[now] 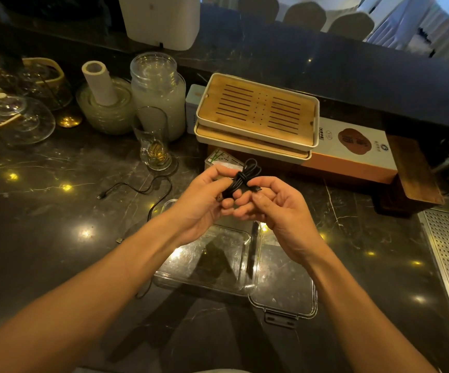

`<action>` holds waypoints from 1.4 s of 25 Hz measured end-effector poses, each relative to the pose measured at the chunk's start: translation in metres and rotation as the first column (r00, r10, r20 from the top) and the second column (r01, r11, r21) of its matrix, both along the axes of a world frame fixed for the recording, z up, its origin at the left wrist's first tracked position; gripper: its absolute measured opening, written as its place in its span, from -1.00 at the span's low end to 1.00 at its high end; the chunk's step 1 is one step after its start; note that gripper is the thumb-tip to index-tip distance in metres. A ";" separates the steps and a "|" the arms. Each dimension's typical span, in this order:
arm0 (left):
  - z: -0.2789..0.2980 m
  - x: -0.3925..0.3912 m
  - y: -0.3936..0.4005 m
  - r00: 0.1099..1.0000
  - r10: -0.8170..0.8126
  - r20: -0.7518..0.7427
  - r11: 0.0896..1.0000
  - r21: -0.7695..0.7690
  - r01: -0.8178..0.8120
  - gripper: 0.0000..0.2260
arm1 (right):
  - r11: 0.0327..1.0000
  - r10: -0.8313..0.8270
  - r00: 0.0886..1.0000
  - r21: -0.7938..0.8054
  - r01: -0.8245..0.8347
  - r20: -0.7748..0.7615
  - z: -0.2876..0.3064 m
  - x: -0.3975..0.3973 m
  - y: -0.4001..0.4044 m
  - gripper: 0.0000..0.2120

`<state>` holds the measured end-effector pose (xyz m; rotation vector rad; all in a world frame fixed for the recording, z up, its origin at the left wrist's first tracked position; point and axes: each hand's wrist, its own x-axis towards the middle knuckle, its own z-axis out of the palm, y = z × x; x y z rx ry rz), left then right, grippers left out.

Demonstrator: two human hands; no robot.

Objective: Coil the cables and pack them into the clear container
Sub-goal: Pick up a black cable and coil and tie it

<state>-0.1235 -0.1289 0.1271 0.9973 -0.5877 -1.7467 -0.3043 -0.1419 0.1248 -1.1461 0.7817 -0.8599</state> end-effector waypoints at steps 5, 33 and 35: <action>-0.007 0.002 0.004 0.996 -0.092 -0.021 0.994 0.052 0.093 -0.89 | 0.993 -0.087 0.996 0.079 0.085 0.023 0.002 0.000 -0.002 -0.81; -0.006 -0.005 0.013 0.889 0.013 0.459 1.000 -0.026 -0.002 -0.72 | 0.726 -0.371 0.787 -0.683 -0.085 -0.493 -0.029 0.007 0.018 -0.80; -0.007 -0.003 0.012 0.873 -0.013 0.488 1.000 -0.008 0.019 -0.79 | 0.699 -0.366 0.776 -0.702 -0.135 -0.514 -0.029 0.007 0.019 -0.80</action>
